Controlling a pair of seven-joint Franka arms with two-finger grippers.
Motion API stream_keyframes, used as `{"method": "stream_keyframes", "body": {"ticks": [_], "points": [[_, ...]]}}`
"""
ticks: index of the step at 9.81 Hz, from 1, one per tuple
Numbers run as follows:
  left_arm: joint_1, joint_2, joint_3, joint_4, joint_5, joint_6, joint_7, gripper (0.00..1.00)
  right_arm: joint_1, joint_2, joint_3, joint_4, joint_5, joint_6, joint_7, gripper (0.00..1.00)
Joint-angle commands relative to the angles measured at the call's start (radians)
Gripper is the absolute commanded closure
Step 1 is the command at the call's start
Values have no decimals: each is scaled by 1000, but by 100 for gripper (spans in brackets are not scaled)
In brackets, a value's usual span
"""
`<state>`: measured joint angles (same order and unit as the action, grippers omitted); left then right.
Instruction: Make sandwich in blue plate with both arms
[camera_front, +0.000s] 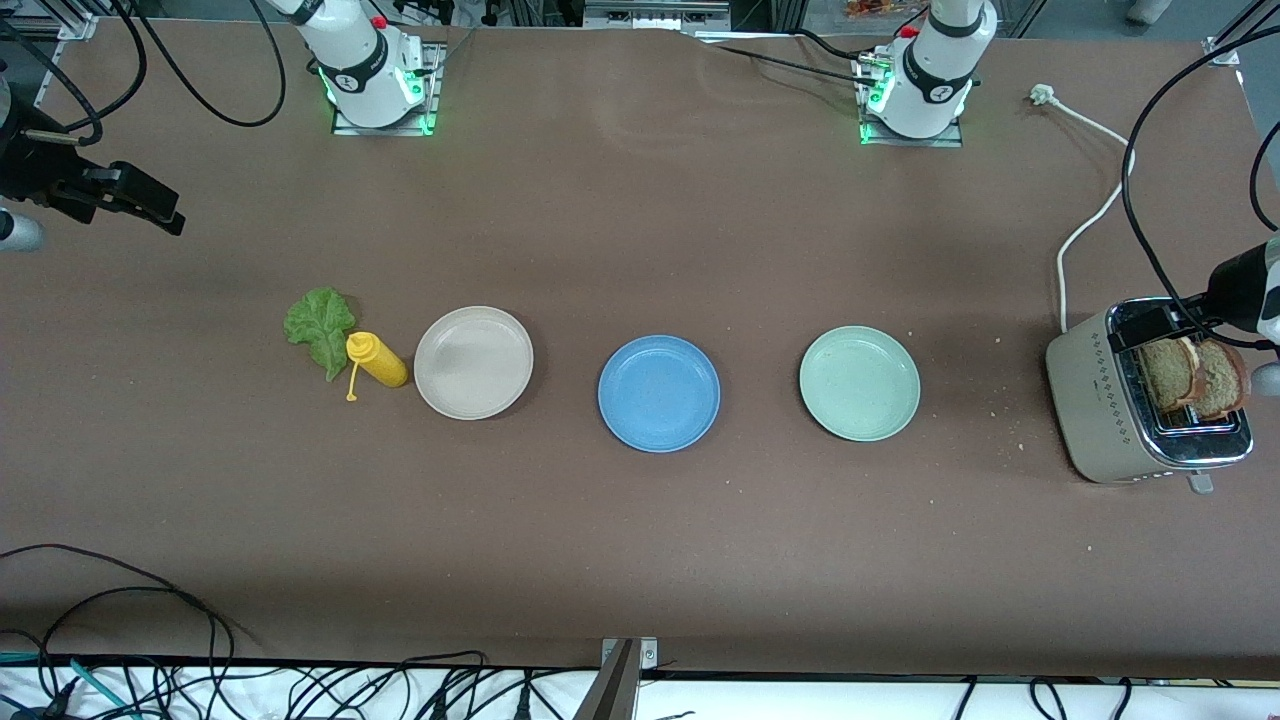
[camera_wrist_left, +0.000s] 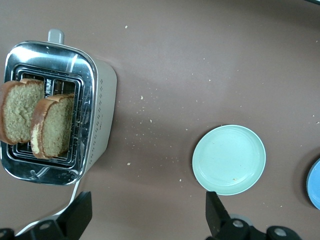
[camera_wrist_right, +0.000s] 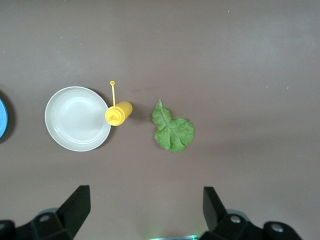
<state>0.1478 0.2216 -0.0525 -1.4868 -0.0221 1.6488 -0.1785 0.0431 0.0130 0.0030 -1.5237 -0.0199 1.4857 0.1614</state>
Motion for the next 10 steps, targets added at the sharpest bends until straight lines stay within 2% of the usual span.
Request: {"method": "stream_keyframes", "body": {"ticks": [1, 10], "points": [[4, -11, 5, -20, -19, 5, 40, 0, 0, -8, 3, 8, -6, -16, 6, 0], [30, -5, 8, -23, -19, 6, 77, 0, 0, -8, 2, 8, -6, -16, 7, 0]]}}
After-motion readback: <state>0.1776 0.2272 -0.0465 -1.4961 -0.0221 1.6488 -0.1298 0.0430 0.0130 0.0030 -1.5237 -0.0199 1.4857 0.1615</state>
